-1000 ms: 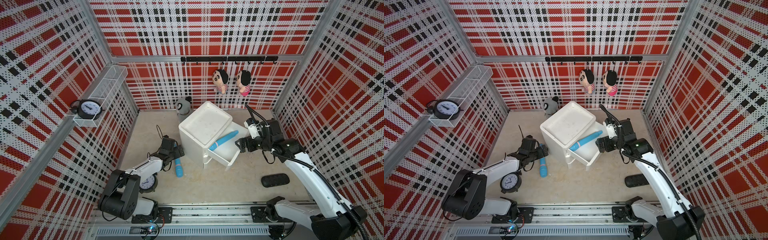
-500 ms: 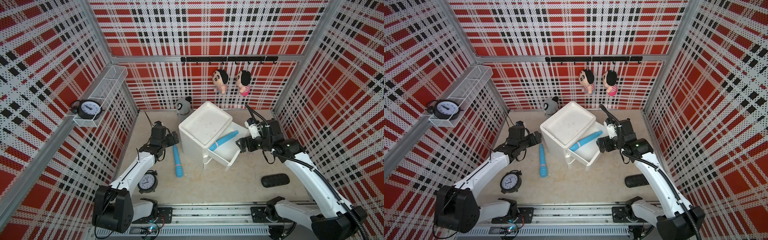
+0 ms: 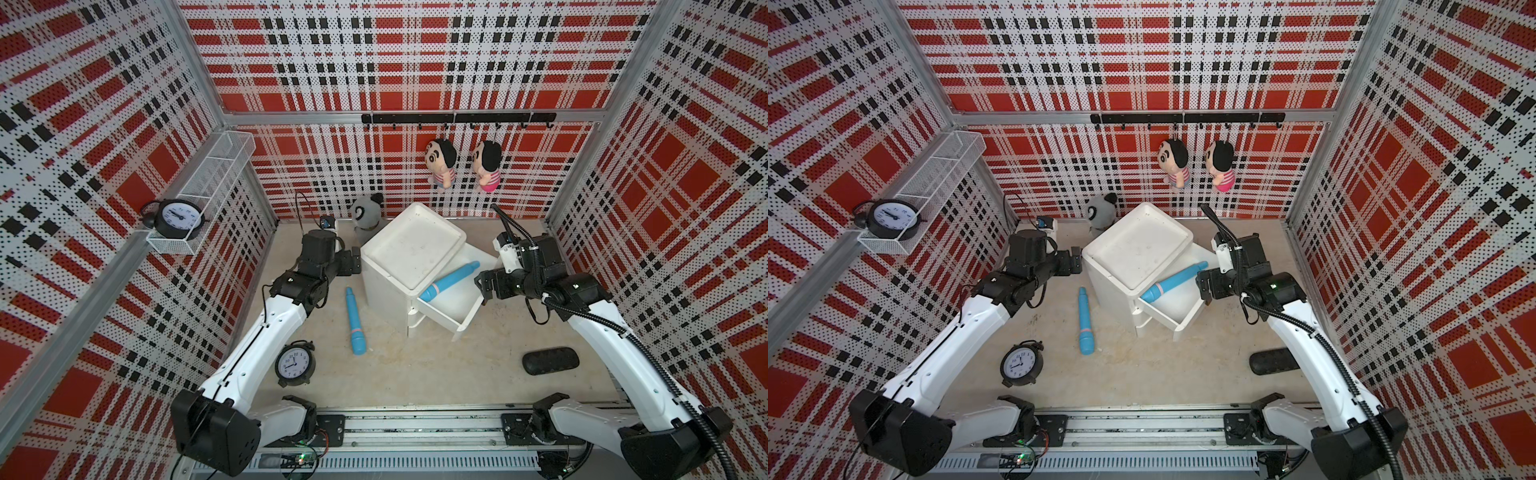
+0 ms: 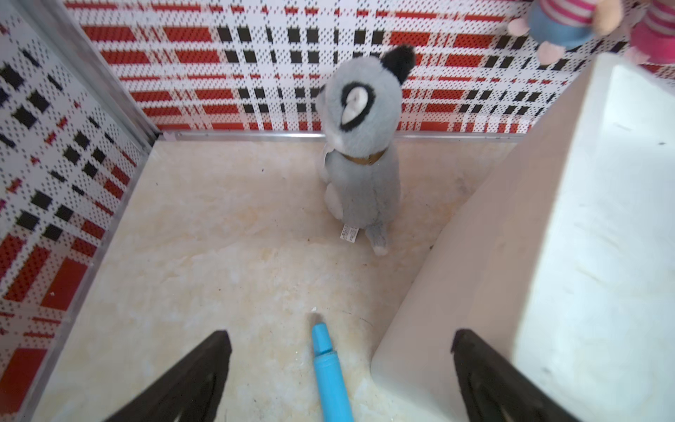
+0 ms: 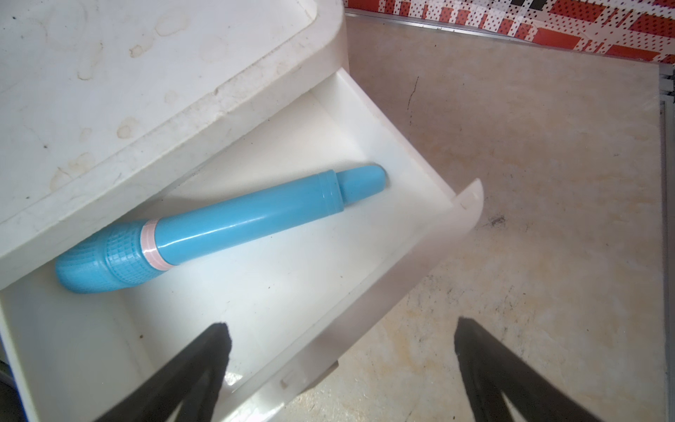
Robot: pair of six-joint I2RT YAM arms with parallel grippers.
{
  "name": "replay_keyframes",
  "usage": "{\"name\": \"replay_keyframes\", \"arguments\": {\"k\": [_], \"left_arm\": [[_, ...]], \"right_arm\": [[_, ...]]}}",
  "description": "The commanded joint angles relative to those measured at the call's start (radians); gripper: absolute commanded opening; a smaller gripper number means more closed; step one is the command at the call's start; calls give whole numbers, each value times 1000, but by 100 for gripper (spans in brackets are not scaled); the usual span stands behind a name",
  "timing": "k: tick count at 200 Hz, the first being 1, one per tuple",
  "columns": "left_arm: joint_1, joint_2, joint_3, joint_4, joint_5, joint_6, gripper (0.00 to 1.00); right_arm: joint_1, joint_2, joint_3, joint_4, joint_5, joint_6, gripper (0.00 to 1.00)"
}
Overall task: Take the microphone out of the drawer
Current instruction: Pick up the microphone from the drawer.
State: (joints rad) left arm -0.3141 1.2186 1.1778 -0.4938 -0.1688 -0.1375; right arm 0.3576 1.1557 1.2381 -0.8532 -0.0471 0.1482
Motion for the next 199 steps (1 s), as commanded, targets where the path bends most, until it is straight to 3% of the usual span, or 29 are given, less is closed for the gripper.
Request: {"name": "replay_keyframes", "arguments": {"k": [1, 26, 112, 160, 199], "left_arm": [[-48, -19, 83, -40, 120, 105, 98], [-116, 19, 157, -100, 45, 137, 98], [-469, 225, 343, -168, 89, 309, 98], [-571, 363, 505, -184, 184, 361, 98], [-625, 516, 682, -271, 237, 408, 92]], "right_arm": [[6, -4, 33, -19, 20, -4, 100], [7, -17, 29, 1, 23, 1, 99], [-18, -13, 42, -19, 49, 19, 100], [-94, -19, 28, -102, 33, 74, 100], [-229, -103, -37, -72, -77, 88, 100]]}}
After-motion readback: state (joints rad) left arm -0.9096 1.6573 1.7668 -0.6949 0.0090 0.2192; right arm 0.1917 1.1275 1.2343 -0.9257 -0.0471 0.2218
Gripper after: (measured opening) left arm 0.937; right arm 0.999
